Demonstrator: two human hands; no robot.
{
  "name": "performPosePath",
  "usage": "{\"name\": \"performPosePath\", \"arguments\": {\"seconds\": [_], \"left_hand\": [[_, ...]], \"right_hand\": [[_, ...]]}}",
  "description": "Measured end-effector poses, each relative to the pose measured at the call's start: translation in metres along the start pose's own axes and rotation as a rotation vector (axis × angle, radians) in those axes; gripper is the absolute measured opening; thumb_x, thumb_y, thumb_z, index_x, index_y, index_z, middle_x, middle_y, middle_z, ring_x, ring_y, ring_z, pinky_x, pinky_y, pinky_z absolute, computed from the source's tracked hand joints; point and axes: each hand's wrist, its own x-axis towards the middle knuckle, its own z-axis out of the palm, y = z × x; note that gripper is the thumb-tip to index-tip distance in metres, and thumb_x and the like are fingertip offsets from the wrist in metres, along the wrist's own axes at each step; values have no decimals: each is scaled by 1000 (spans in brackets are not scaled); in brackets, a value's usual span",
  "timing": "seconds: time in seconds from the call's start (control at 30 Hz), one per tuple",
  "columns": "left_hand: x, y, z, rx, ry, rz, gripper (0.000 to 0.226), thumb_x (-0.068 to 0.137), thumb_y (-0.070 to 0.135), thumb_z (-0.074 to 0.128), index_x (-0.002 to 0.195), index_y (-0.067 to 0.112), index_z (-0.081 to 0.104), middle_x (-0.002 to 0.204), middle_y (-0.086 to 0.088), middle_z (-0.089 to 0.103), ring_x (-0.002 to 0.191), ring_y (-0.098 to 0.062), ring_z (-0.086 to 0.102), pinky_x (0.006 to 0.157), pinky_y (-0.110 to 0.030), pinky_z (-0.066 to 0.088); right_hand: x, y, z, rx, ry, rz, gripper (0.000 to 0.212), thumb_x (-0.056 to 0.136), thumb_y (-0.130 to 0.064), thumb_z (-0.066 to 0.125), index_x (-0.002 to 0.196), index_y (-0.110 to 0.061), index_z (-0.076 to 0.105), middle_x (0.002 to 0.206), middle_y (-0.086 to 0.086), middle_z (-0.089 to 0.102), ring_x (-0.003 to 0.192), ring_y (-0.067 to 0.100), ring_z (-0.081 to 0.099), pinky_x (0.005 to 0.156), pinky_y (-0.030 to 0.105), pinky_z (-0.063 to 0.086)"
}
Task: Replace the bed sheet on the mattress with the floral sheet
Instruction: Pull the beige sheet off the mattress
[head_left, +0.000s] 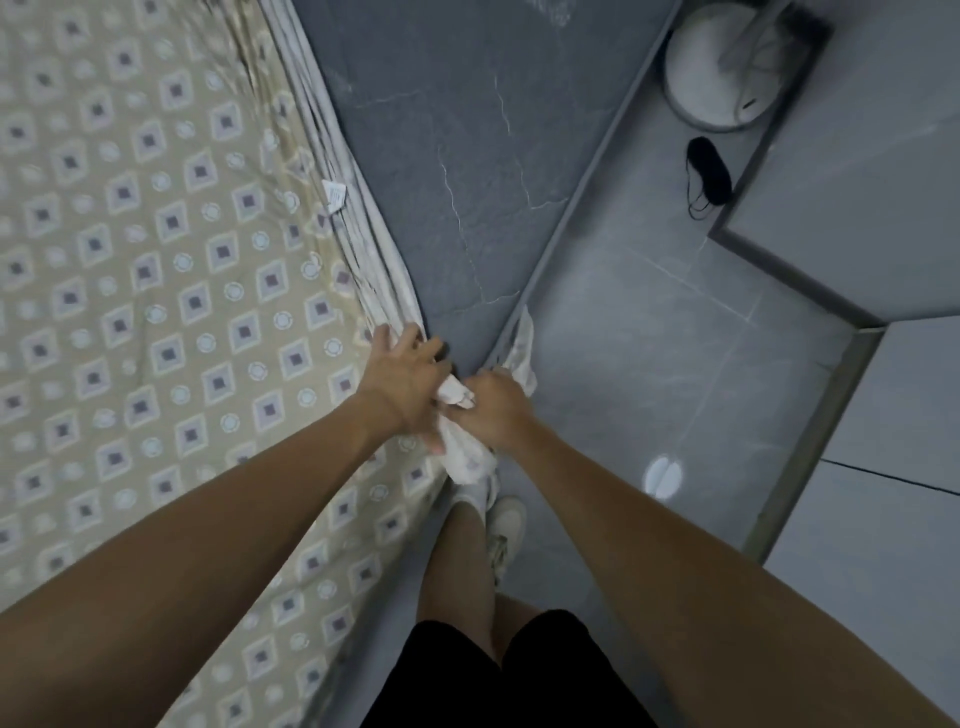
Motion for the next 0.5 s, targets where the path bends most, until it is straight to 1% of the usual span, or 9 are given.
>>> {"name": "performPosePath", "arguments": {"seconds": [0.07, 0.1, 0.13, 0.2, 0.27, 0.33, 0.4, 0.47, 0.5], "left_hand": [[-25, 7, 7, -8, 0, -6, 112, 49, 94, 68, 141, 33, 52, 138, 10, 46, 134, -30, 30, 114, -58, 24], [-38, 11, 8, -15, -12, -15, 110, 52, 92, 69, 143, 34, 49, 138, 12, 48, 137, -32, 29, 115, -59, 23], [-51, 15, 11, -20, -28, -25, 108, 55, 89, 71, 146, 36, 46, 140, 12, 48, 141, -33, 26, 115, -60, 22], [-74, 25, 17, -37, -47, -56, 102, 63, 81, 74, 149, 36, 41, 143, 11, 47, 147, -37, 18, 117, -62, 22], [-96, 34, 28, -64, -64, -100, 96, 69, 74, 76, 150, 35, 40, 144, 9, 46, 152, -39, 10, 117, -63, 22], [-114, 41, 45, -80, -80, -132, 102, 69, 72, 76, 153, 32, 34, 150, 6, 43, 155, -42, 1, 118, -65, 19], [-127, 43, 64, -85, -91, -153, 113, 70, 74, 75, 159, 30, 21, 158, 4, 36, 156, -43, -6, 121, -66, 14], [-133, 41, 83, -77, -87, -176, 122, 70, 75, 75, 163, 32, 9, 161, 3, 31, 157, -42, -8, 121, -66, 11], [-134, 39, 92, -70, -86, -189, 123, 70, 75, 75, 163, 33, 7, 161, 2, 30, 157, -42, -7, 121, -66, 11]], "right_hand": [[-22, -6, 11, 23, 53, -50, 33, 89, -41, 71, 109, -14, 72, 120, 14, 59, 123, 33, 44, 104, 39, 36], [-33, -9, 17, 19, 70, -74, 34, 86, -38, 73, 110, -14, 70, 123, 11, 56, 124, 31, 41, 106, 38, 36], [-45, -12, 23, 10, 65, -92, 38, 83, -37, 74, 113, -14, 67, 124, 10, 56, 125, 31, 43, 106, 39, 38], [-66, -24, 33, 0, 29, -106, 44, 84, -38, 72, 119, -14, 62, 119, 11, 66, 119, 33, 56, 106, 41, 39], [-85, -39, 45, 45, -19, -83, 53, 86, -45, 70, 128, -15, 57, 118, 13, 70, 113, 36, 62, 104, 42, 43], [-99, -49, 59, 103, -23, -50, 60, 86, -52, 70, 131, -17, 52, 118, 14, 70, 111, 37, 64, 93, 42, 48], [-104, -51, 75, 146, -10, -29, 61, 84, -53, 73, 129, -21, 46, 118, 10, 70, 112, 35, 64, 88, 40, 47], [-102, -46, 90, 178, 6, -8, 69, 81, -53, 78, 134, -22, 44, 126, 6, 64, 118, 30, 60, 93, 40, 47], [-99, -42, 98, 168, 31, -4, 74, 78, -52, 81, 135, -21, 45, 131, 5, 58, 123, 30, 55, 99, 41, 46]]}}
